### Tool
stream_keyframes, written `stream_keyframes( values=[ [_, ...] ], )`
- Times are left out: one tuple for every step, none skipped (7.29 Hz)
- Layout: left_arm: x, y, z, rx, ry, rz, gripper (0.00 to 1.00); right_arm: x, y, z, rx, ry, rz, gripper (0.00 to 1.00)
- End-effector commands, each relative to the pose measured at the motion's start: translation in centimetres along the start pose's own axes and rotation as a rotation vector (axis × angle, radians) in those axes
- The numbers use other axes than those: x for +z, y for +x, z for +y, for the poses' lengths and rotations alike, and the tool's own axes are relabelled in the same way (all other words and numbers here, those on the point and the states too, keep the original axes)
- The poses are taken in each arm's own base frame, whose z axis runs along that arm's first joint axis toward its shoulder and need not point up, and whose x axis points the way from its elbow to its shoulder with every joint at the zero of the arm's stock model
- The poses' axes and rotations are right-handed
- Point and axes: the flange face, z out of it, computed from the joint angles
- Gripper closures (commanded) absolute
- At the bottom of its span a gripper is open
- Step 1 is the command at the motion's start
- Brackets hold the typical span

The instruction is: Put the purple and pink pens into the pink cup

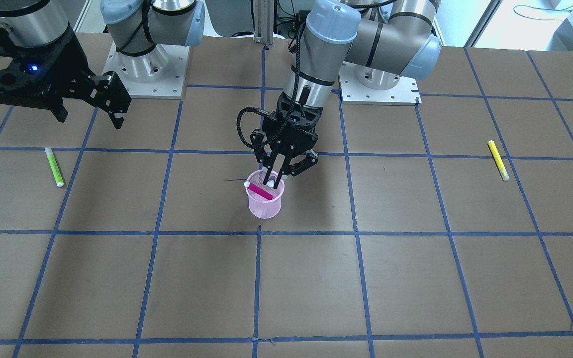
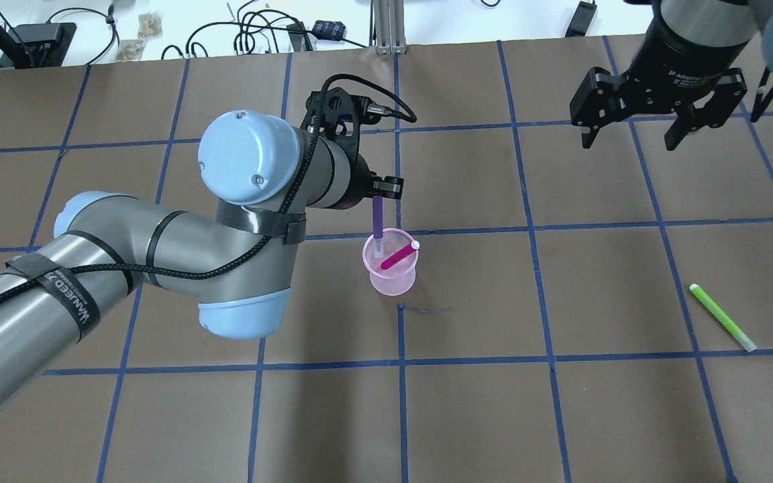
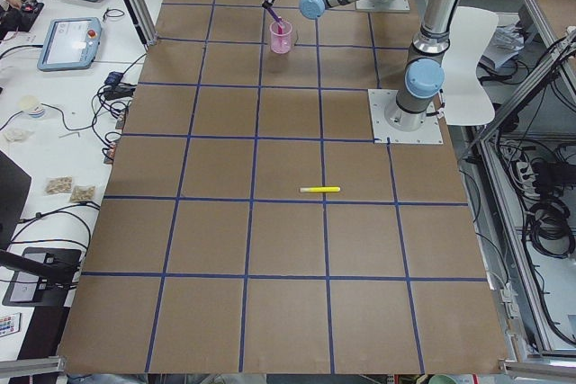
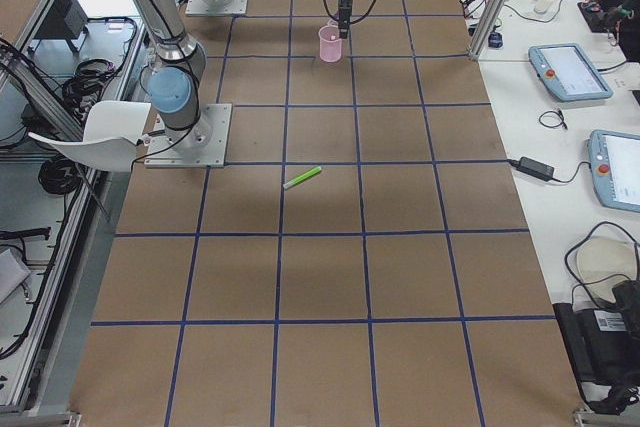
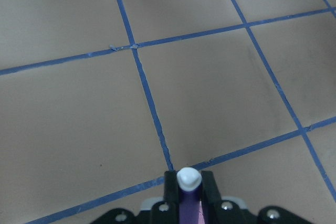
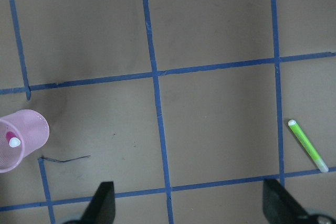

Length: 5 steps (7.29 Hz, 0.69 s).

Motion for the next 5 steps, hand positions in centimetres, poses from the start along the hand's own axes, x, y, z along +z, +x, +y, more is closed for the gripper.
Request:
stream_keyframes(
  values=[
    [1.9,0.9,0.8,0.015,-0.038,0.006,1.0,0.4,-0.4,1.0,-0.011,-0.005,-0.007,0.0],
    [2.2,0.9,0.9,0.014,-0.042,0.006,1.0,0.0,-0.6,1.4,-0.03,0.002,-0.007,0.0],
    [2.3,0.8,0.9,0.014,-0.045,0.004,1.0,-0.1,-0.6,1.5,-0.028,0.005,-0.007,0.0],
    [2.9,0.8,1.4,0.013,-0.062,0.003,1.0,0.0,-0.7,1.5,-0.027,0.002,-0.009,0.0],
    [3.3,0.7,1.6,0.01,-0.071,0.003,1.0,-0.2,-1.6,1.8,-0.053,0.007,-0.01,0.0]
  ],
)
